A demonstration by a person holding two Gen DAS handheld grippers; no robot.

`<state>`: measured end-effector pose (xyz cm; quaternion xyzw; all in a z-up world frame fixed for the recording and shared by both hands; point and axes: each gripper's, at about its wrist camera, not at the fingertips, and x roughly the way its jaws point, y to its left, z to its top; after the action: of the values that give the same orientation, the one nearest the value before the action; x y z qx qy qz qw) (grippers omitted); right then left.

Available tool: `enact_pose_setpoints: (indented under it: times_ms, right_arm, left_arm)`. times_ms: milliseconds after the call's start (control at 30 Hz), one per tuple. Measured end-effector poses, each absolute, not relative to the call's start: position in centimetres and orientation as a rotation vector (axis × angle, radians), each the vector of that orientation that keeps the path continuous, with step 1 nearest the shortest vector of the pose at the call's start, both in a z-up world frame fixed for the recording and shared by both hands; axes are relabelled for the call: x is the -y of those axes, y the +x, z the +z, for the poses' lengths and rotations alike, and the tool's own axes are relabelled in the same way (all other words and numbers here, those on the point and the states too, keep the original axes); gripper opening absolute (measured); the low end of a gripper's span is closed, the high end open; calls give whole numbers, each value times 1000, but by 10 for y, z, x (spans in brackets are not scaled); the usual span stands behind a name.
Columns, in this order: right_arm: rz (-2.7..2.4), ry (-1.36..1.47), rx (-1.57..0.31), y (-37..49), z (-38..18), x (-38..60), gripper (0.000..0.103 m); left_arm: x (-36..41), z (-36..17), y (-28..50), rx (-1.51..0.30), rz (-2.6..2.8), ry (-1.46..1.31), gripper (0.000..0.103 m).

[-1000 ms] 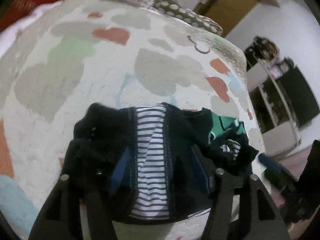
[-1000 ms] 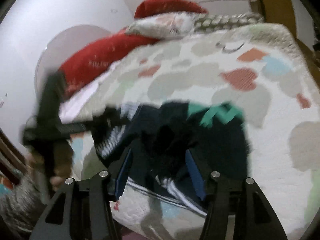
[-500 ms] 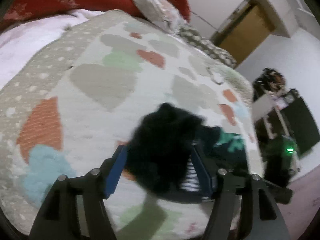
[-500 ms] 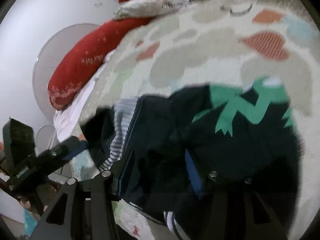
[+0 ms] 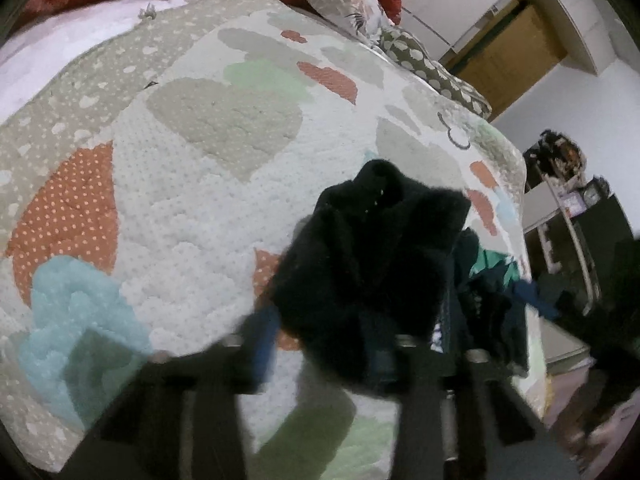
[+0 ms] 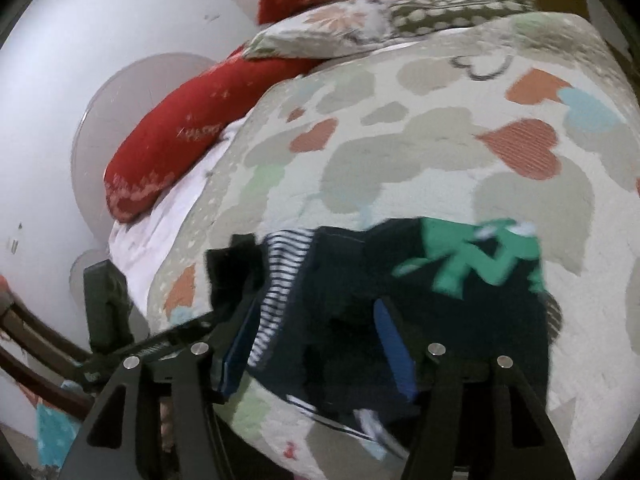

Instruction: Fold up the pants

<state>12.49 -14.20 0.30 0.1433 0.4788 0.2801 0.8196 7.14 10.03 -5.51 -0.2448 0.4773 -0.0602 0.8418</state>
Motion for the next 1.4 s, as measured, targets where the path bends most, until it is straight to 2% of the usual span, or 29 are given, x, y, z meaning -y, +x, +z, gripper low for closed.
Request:
enact_pose_setpoints:
  times_ms: [33,200,433,567,733,900,967,1033,1067,1100,1133,1200,1233,1267,1300,1367,1400]
  right_arm:
    - [611,294,-1033,129,4,133,65]
    - [679,236,-1161,158,4,77,67]
    - [687,243,-1372,188,-36,10,69]
    - [748,308,-1360,193,-40,-7,82]
    - [720,277,-1362,199,-29,-6,82]
    - [576,53,-1425,206,-31,-37,82]
    - [494,-116,-1488,209,-46,-60,82]
    - [440,-261,-1517,210,-59,-80,82]
    - [424,-329,-1519,210,-63,-89,82]
    - [419,-375,-1518,210,-66,-95,82]
    - [420,-396,-1516,210,-66,-97,80]
    - [428,-420,-1503,209,-63,-93,65]
    - [422,-435,-1488,208,-60,-89,51]
    - [421,-436,-1480,209,-58,-85,42]
    - [435,-410,-1477,209,-54,-78,40]
    - [461,-375,-1463,208,-48,-69,36]
    - [475,-366,-1448,207,-44,-65,36]
  left_arm:
    - [-101,-56,70,-1002,-135,-528,25]
    - [-107,-57,60,-982,-171,-582,25]
    - [-122,-51,38,-943,-202,-628,26]
    - [-135,-50,28,-918,-210,-661,29]
    - [-147,-55,23,-917,-195,-702,29]
    - [-143,-53,17,-918,-174,-665,29]
    - [-140,-51,13,-911,-170,-639,33]
    - [-138,-49,10,-905,-167,-628,47]
    - [-137,-48,9,-901,-174,-627,51]
    - [-134,-47,10,-898,-185,-621,60]
    - [-131,-46,11,-892,-193,-610,67]
    - [-119,-42,19,-870,-207,-572,69]
    - [-113,-41,23,-866,-211,-550,69]
    - [-106,-41,29,-863,-213,-526,69]
    - [-99,-42,34,-864,-208,-499,68]
    - [-86,-49,50,-908,-207,-464,33]
    - [-82,-54,56,-944,-217,-465,4]
